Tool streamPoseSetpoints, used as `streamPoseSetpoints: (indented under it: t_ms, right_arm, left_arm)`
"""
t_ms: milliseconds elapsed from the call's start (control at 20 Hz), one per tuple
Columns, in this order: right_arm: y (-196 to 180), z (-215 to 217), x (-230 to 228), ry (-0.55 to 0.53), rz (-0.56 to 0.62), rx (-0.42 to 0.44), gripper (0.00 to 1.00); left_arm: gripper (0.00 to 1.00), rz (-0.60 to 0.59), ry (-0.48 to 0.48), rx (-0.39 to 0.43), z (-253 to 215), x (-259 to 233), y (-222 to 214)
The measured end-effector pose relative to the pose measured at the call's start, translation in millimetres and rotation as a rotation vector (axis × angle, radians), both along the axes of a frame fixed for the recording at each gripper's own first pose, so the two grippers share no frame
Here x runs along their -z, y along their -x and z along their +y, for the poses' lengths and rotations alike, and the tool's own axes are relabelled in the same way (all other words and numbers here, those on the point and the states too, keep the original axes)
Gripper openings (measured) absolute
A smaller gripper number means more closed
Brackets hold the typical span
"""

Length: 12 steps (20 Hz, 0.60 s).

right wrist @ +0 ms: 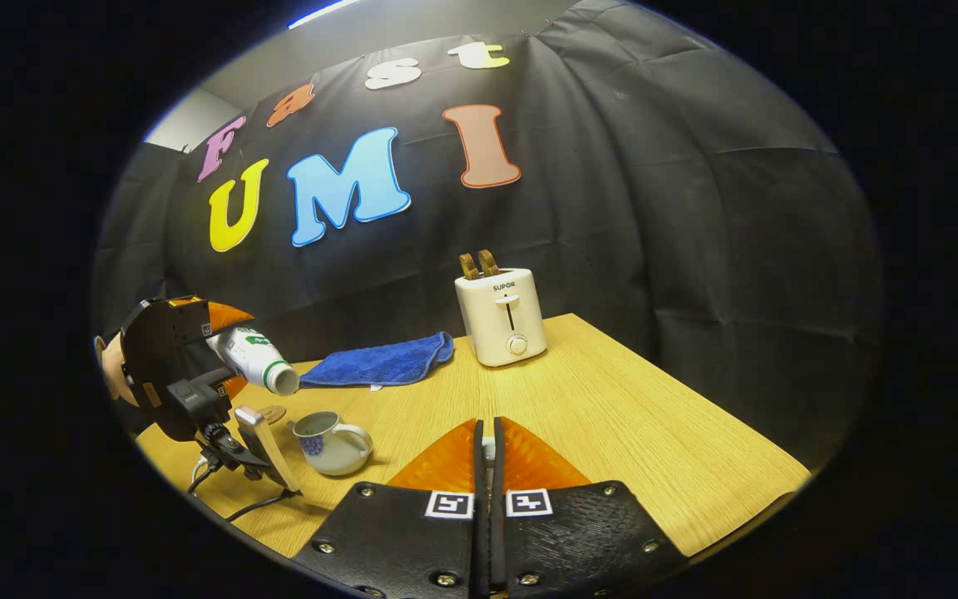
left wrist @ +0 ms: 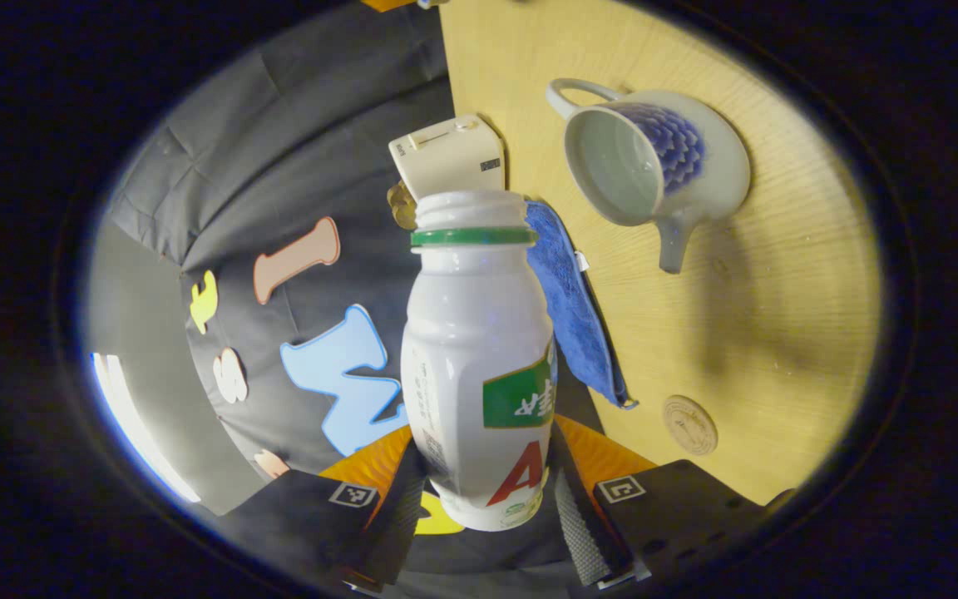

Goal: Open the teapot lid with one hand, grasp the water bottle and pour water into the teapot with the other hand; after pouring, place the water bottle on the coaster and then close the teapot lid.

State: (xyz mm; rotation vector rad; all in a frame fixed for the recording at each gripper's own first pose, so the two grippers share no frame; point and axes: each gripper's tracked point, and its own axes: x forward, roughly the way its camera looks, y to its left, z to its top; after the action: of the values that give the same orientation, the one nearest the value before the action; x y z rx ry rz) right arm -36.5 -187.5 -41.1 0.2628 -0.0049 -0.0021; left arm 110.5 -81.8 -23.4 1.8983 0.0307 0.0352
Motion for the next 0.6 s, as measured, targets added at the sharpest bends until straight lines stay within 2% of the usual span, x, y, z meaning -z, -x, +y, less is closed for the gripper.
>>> streamPoseSetpoints:
  t_ms: [150,200,250,400,450,600]
  right_arm:
    - [0,1,0,0.004,0.006,0.001,0.0]
    - [-1,3,1,0.003,0.009,0.0,0.0]
    - [-2,5,1,0.003,0.011,-0.001,0.0]
    - [-2,11,-2,0.011,0.013,-0.001,0.0]
    - [-3,15,-3,0.018,0.015,-0.005,0.0]
    - [-5,29,-9,0.044,0.014,-0.018,0.0]
  left_arm:
    - [0.87,0.038,0.217,-0.002,5,10,4]
    - [0.81,0.048,0.291,0.003,6,12,6]
    - [0.87,0.056,0.362,0.007,5,14,9]
    - [0.87,0.076,0.568,0.014,4,15,13]
    - [0.81,0.084,0.632,0.018,3,16,15]
    - [0.81,0.105,0.796,0.019,8,14,22]
